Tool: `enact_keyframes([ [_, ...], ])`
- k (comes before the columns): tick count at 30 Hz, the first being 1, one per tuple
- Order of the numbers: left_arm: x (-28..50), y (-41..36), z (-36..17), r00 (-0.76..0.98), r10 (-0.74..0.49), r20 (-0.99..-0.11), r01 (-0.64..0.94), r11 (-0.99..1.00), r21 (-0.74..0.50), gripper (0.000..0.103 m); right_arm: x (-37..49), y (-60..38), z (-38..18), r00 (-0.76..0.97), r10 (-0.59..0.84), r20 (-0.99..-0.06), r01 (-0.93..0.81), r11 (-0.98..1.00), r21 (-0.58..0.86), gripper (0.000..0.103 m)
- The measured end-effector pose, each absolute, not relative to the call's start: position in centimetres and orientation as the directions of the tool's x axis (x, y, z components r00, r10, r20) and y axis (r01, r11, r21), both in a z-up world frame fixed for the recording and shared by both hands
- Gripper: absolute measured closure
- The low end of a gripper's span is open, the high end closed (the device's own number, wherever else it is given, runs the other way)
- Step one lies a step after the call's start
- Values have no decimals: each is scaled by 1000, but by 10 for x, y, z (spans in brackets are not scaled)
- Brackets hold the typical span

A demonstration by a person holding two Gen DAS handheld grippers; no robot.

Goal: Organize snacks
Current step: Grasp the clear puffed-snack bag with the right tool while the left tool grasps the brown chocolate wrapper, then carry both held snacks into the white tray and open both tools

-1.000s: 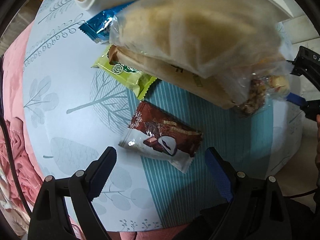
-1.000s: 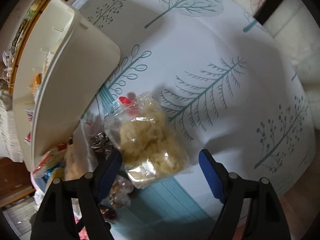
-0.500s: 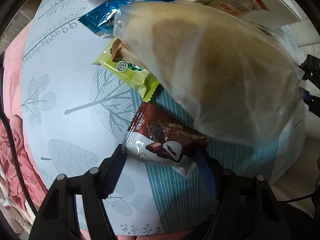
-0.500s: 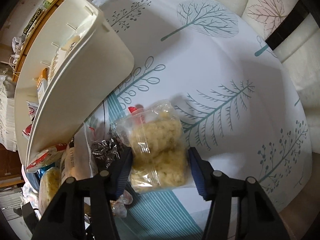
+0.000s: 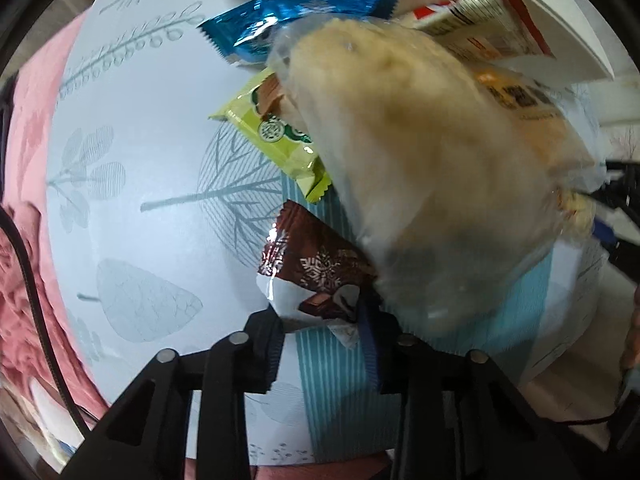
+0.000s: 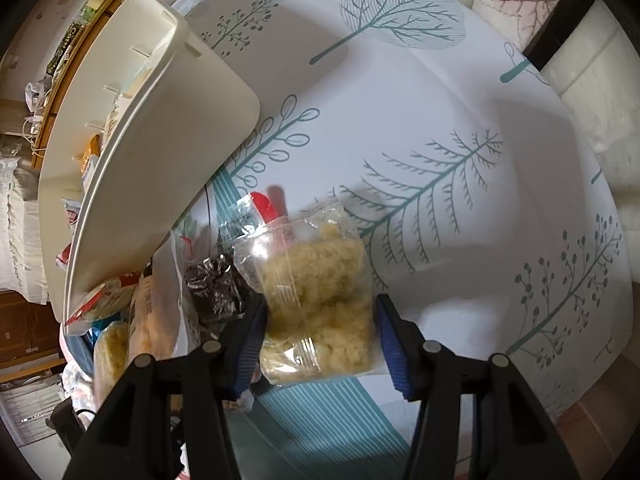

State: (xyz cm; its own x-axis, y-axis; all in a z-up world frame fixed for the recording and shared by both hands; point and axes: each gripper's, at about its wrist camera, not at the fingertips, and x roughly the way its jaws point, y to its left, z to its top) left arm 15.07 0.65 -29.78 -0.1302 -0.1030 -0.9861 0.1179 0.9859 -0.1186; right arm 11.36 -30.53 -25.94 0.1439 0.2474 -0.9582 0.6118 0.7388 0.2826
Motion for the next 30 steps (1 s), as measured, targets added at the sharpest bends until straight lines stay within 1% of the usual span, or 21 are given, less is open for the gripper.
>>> enact_keyframes([
  [1, 151, 10, -297, -131, -104, -986, 105, 988, -118, 74, 112, -306, -257, 148, 254, -956, 608, 739, 290, 49],
  [2, 151, 12, -296, -130, -103, -986, 92, 989, -116, 77, 110, -307, -256, 151, 257, -954, 603, 741, 295, 49],
  [9, 148, 36, -280, -84, -129, -988, -11, 992, -129, 78, 94, -307, -231, 183, 292, -939, 546, 764, 344, 49],
  [17, 125, 41, -235, -4, -173, -985, -123, 978, -171, 78, 89, -317, -198, 225, 327, -918, 440, 807, 395, 49],
  [21, 110, 39, -212, 8, -227, -974, -182, 957, -225, 78, 91, -312, -176, 261, 339, -904, 361, 834, 417, 49],
  [30, 99, 18, -156, 92, -229, -969, -215, 946, -244, 78, 110, -324, -140, 336, 379, -862, 194, 868, 457, 49],
])
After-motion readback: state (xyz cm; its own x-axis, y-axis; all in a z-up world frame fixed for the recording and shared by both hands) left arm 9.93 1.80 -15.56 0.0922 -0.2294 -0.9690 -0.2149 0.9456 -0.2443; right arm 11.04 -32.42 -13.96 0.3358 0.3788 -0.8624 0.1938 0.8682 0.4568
